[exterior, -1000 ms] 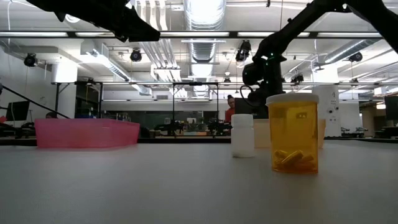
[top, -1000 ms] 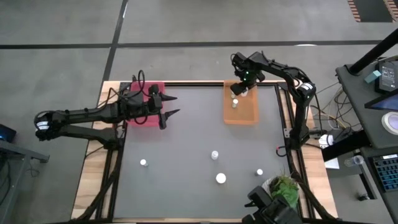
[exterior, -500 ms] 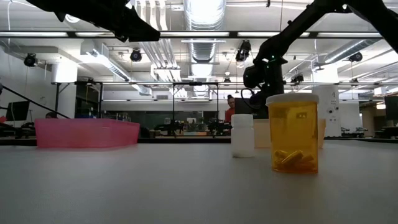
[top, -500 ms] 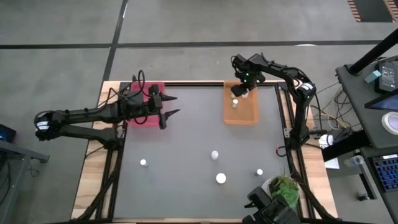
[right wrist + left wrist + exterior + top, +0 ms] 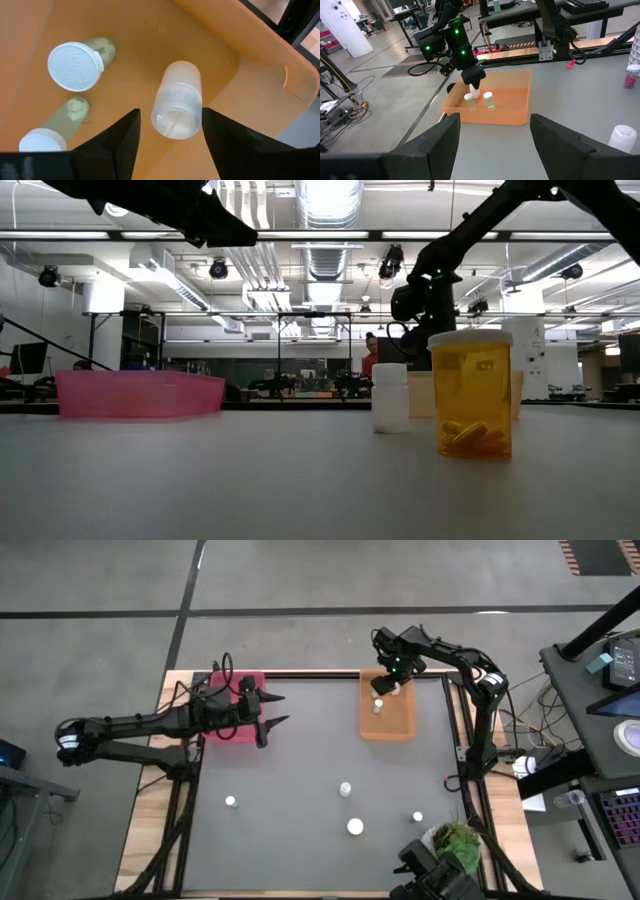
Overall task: Pick and place medicine bottles into bin by pill shape (circle, oval)
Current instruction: Put the right white tablet bottle into the orange bin, then put the blue tablet bottle into the orange bin
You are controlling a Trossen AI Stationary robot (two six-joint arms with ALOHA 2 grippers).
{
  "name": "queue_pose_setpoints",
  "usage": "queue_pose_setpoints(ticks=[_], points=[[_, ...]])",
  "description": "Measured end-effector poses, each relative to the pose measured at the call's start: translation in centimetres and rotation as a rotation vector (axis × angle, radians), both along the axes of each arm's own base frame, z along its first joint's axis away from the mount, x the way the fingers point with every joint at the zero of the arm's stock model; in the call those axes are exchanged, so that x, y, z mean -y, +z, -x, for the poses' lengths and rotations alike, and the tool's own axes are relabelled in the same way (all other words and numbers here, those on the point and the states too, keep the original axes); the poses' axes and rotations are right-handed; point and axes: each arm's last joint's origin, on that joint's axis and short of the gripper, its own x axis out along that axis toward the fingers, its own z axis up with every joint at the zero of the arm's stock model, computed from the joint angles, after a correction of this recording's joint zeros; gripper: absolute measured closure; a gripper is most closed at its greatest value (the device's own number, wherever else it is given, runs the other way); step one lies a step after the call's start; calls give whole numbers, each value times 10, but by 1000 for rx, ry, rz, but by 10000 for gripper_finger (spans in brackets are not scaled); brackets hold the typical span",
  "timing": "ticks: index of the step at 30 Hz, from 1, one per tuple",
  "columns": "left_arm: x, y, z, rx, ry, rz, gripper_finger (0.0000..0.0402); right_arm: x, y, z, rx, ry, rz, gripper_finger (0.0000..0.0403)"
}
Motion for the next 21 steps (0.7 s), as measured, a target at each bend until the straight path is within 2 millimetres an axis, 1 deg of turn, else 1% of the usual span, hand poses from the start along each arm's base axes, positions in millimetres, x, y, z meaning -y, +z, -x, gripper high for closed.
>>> queue_pose_setpoints(ticks=[8,13,17,21], points=[[0,0,0,4,0,-1,175,-2,24,1,47,0,57,198],[0,1,0,14,0,-2,175,-9,48,7,76,-8,90,198],[0,1,0,14,1,-2,175,-23,71,12,111,-19,128,197],[0,1,0,15,1,-1,175,-49,92,10,164,16,173,197]])
